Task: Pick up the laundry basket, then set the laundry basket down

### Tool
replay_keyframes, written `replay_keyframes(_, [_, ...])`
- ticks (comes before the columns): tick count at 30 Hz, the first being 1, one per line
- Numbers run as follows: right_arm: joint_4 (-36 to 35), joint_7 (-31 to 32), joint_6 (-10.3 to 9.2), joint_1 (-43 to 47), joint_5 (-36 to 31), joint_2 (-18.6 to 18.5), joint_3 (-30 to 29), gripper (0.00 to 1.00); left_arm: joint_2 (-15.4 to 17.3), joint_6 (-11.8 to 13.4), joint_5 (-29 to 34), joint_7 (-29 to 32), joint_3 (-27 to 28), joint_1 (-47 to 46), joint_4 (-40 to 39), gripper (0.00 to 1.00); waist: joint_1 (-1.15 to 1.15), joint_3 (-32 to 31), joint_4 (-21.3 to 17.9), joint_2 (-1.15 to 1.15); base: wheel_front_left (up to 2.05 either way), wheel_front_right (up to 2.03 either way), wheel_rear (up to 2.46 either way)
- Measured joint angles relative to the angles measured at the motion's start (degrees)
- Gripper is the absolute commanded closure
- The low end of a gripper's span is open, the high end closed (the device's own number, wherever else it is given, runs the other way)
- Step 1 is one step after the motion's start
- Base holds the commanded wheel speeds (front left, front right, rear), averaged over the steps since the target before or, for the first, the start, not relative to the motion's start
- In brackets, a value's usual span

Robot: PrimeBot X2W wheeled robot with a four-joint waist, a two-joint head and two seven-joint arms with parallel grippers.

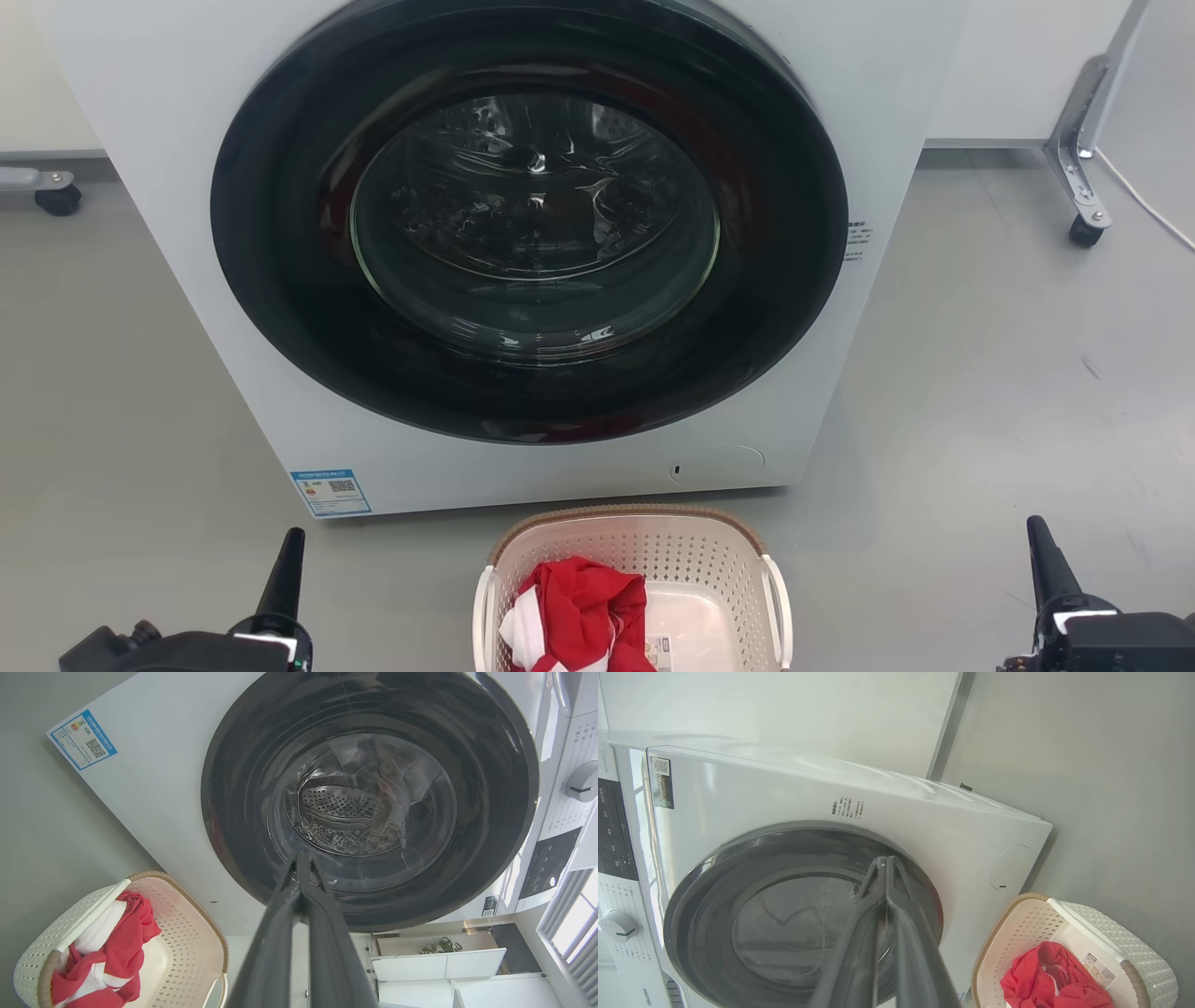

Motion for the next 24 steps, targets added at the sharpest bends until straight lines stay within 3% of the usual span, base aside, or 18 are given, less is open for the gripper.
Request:
replay_keyframes(15, [1.7, 3.3, 2.35, -1.8, 13.0, 1.5, -3.1, 1.0, -0.8, -2.2, -12.0, 2.7, 3.3, -2.2, 1.8, 1.0, 0.0, 0.0, -0.1, 0.0, 0.0, 0.0, 0.0])
replay_keyframes(24, [1.8, 3.4, 2.43, -2.5, 13.4, 1.6, -3.3, 1.0, -0.9, -2.5, -13.1, 2.9, 3.4, -2.4, 1.8, 1.0, 0.0, 0.0, -0.1, 0.0, 0.0, 0.0, 0.0])
